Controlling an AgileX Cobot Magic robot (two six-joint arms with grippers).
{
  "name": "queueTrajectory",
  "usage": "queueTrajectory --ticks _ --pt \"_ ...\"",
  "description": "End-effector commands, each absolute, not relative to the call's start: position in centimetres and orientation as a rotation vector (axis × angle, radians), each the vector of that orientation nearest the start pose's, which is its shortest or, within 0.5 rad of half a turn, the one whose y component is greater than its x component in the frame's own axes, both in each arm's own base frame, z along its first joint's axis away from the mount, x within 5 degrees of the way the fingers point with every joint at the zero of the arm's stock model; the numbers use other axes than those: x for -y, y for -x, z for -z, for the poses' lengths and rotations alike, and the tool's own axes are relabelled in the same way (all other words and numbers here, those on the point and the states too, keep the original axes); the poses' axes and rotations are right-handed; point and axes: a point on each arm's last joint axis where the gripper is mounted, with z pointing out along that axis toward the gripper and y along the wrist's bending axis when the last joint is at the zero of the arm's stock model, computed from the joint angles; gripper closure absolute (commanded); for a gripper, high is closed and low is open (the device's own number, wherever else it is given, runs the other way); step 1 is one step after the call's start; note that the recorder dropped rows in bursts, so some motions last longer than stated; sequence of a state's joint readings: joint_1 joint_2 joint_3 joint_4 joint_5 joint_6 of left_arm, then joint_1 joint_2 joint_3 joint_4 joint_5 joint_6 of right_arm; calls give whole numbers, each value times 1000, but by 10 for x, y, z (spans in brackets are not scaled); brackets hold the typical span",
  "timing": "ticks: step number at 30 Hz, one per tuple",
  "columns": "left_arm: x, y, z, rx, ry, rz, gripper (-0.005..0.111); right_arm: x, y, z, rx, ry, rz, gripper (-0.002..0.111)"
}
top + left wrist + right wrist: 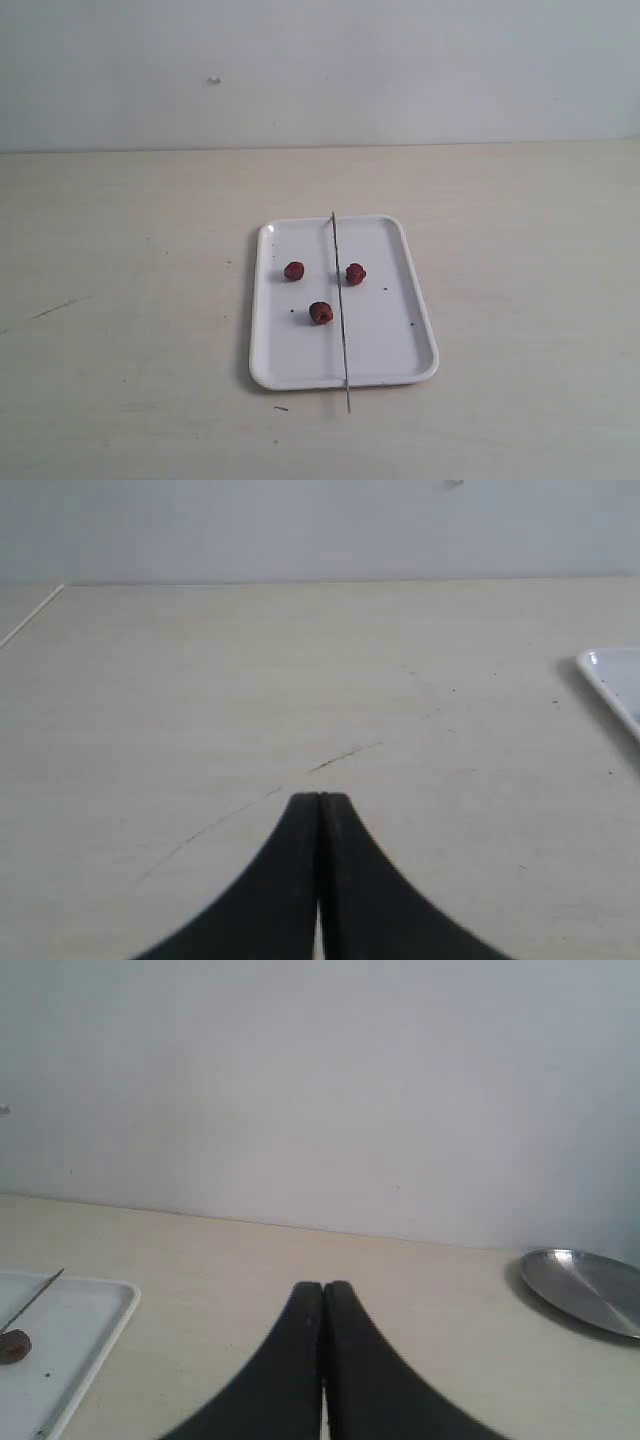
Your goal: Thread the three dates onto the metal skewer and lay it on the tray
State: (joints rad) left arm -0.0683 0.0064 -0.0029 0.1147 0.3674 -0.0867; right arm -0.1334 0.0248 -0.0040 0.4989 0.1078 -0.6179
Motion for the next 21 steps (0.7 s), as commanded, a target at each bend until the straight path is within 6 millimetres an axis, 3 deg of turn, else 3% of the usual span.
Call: queueTrajectory --ticks 1,21 --pt "0 -53 -181 -1845 -56 -11 106 4 -58 -204 -1597 32 170 108" --pt "0 -53 -181 -1845 -56 -11 106 4 -58 -204 -1590 -3 139 108"
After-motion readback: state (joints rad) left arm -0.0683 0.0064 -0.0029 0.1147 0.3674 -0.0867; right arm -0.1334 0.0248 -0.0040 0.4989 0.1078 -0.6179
